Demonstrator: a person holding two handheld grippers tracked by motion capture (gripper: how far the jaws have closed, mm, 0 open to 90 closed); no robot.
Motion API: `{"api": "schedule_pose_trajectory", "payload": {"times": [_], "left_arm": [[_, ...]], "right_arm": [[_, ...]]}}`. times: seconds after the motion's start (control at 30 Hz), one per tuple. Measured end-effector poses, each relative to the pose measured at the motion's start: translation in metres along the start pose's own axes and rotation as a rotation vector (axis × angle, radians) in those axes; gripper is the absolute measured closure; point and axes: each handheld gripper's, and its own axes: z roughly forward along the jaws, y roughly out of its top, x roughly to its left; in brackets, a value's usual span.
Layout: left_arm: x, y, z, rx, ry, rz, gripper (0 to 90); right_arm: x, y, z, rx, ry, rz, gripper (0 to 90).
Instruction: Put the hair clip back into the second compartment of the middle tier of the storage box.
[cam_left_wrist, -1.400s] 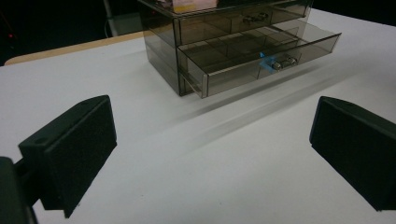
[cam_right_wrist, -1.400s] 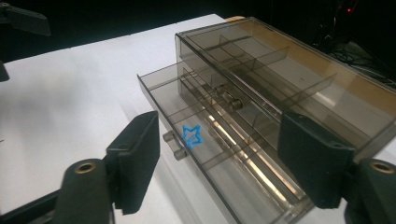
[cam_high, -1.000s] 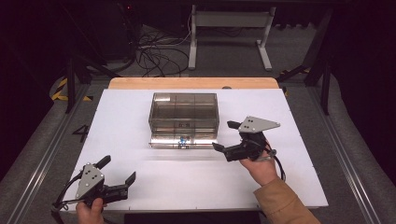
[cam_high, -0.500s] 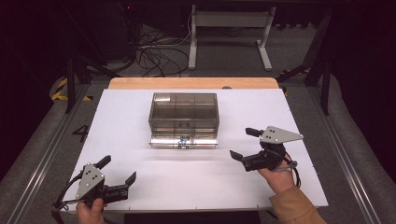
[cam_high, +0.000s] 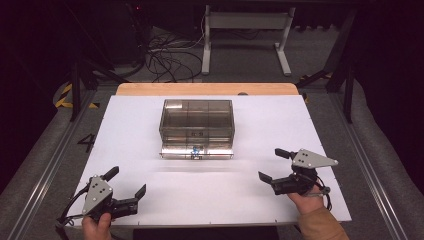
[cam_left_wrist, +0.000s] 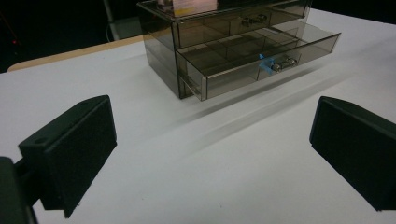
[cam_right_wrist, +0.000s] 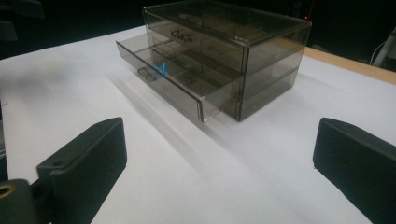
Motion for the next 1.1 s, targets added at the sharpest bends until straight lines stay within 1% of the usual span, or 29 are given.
{"api": "schedule_pose_trajectory", "payload": {"times": [0.07,0.13,0.3,0.4,0.43,0.63,0.7,0.8,0.87,0.9,1.0,1.1], "left_arm": [[0.0,0.0,0.0,-0.002,0.0,0.001,1.2],[0.0,0.0,0.0,-0.002,0.0,-0.001,1.2],[0.0,0.0,0.0,-0.001,-0.002,0.001,1.2],[0.0,0.0,0.001,-0.001,-0.004,0.002,1.2],[0.0,-0.001,0.001,-0.001,-0.004,0.002,1.2],[0.0,-0.001,0.001,-0.003,-0.005,0.002,1.2],[0.0,-0.001,0.001,-0.004,-0.005,0.003,1.2],[0.0,-0.001,0.001,-0.008,-0.009,0.011,1.2],[0.0,-0.002,0.001,-0.012,-0.011,0.013,1.2],[0.0,-0.002,0.001,-0.011,-0.011,0.014,1.2],[-0.001,-0.002,0.002,-0.014,-0.009,0.011,1.2],[0.0,-0.003,0.002,-0.013,-0.003,0.008,1.1]], "right_arm": [[-0.001,-0.005,-0.002,0.011,-0.006,0.002,3.0],[-0.003,-0.011,-0.004,0.018,-0.003,0.007,2.5],[-0.007,-0.024,-0.008,0.011,-0.01,0.019,1.9],[-0.011,-0.032,-0.008,0.021,-0.012,0.039,1.4],[-0.011,-0.034,-0.008,0.024,-0.012,0.038,1.2],[-0.009,-0.045,-0.01,0.036,-0.015,0.028,0.6],[-0.008,-0.05,-0.011,0.036,-0.017,0.036,0.5],[-0.006,-0.055,-0.012,0.056,-0.022,0.04,0.4],[-0.006,-0.055,-0.012,0.062,-0.011,0.047,0.4],[-0.007,-0.053,-0.011,0.061,-0.013,0.046,0.4],[-0.006,-0.048,-0.009,0.043,-0.006,0.044,0.1],[-0.004,-0.047,-0.006,0.054,-0.001,0.026,0.1]]}}
